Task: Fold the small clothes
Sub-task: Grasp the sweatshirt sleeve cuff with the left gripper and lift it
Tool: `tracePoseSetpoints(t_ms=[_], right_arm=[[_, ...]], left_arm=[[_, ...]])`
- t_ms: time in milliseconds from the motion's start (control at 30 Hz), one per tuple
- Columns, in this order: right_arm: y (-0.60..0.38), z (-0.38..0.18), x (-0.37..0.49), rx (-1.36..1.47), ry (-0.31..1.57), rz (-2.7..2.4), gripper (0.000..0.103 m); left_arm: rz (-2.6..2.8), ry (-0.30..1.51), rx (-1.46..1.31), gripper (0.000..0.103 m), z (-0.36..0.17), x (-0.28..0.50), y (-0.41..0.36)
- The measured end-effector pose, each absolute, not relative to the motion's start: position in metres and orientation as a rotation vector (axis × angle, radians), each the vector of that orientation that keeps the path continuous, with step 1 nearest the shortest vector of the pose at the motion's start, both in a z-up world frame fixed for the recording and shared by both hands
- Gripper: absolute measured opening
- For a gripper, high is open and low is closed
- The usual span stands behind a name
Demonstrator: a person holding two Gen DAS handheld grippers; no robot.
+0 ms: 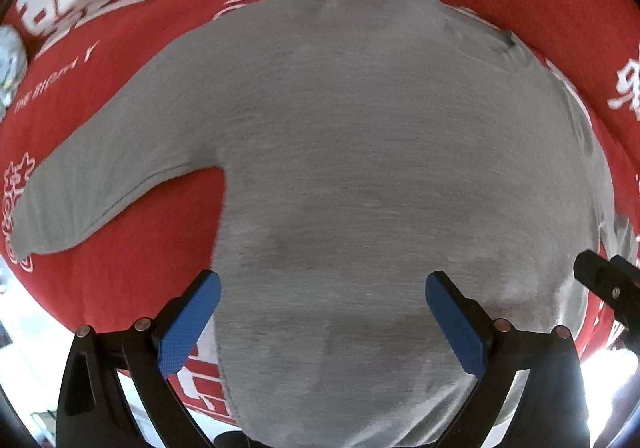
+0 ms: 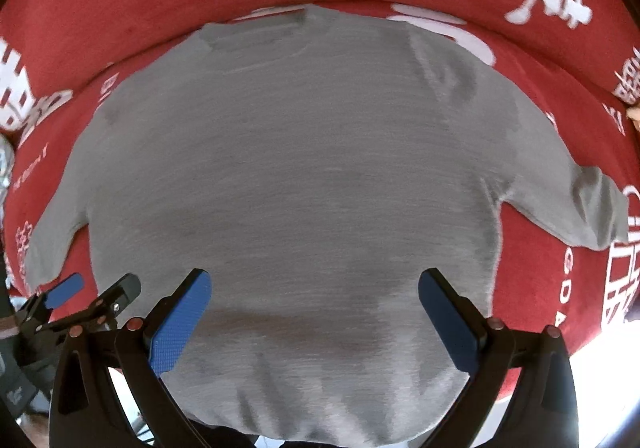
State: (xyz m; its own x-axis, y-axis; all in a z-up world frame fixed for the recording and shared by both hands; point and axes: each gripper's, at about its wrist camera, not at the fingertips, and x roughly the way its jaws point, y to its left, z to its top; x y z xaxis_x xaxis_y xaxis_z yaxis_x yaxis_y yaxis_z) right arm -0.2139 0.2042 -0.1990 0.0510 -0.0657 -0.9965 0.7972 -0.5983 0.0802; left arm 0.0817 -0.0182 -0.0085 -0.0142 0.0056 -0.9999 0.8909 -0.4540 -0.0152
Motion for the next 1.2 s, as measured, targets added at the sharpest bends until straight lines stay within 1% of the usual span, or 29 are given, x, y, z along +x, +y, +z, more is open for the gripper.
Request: tracePoseSetpoints(t_ms=[133,267,433,600,667,800,900,1000,1100,1133,1200], right_arm=[[0.189,-0.194,-0.191,1.586,0.773,-1.587,0.103],[0.172,-0.19,-0.164,1.515,0.786,-1.526,0.103],[0.156,-0.199,-0.14,1.522,0.791,-1.466,0.103],[0.144,-0.209,-0.121,1.538,0.795,-1.431,0.103],[0.139,-0.211,-0.112,1.533,0.806,-1.418,0.103],[0.131,-0.212,-0.096,1.523,0.821,-1.392,0.103],[0.126,-0.214,-0.085,1.508,0.844,-1.374,0.103],[0.125,-0.214,-0.076,1.504,0.859,-1.353,0.103],[0.124,-0.217,-0.067,1.507,0.87,-1.335,0.103],[0.124,-0.218,-0.065,1.509,0.872,-1.329,0.103],[0.124,-0.219,-0.061,1.512,0.875,-1.32,0.103]], left_arm=[[-1.527,1.023,1.475,0.103,-0.014,0.118,-0.035],[-1.483,1.115,1.356,0.103,-0.019,0.173,-0.056],[-1.412,1.253,1.111,0.103,-0.028,0.261,-0.08],[-1.333,1.43,0.853,0.103,-0.058,0.34,-0.096],[-1.36,1.439,0.777,0.103,-0.062,0.357,-0.097],[-1.39,1.523,0.687,0.103,-0.073,0.382,-0.129],[-1.386,1.578,0.593,0.103,-0.078,0.388,-0.136],[-1.378,1.623,0.504,0.103,-0.078,0.394,-0.134],[-1.384,1.623,0.469,0.103,-0.075,0.4,-0.128],[-1.377,1.612,0.474,0.102,-0.072,0.402,-0.125],[-1.342,1.566,0.508,0.087,-0.069,0.4,-0.13]])
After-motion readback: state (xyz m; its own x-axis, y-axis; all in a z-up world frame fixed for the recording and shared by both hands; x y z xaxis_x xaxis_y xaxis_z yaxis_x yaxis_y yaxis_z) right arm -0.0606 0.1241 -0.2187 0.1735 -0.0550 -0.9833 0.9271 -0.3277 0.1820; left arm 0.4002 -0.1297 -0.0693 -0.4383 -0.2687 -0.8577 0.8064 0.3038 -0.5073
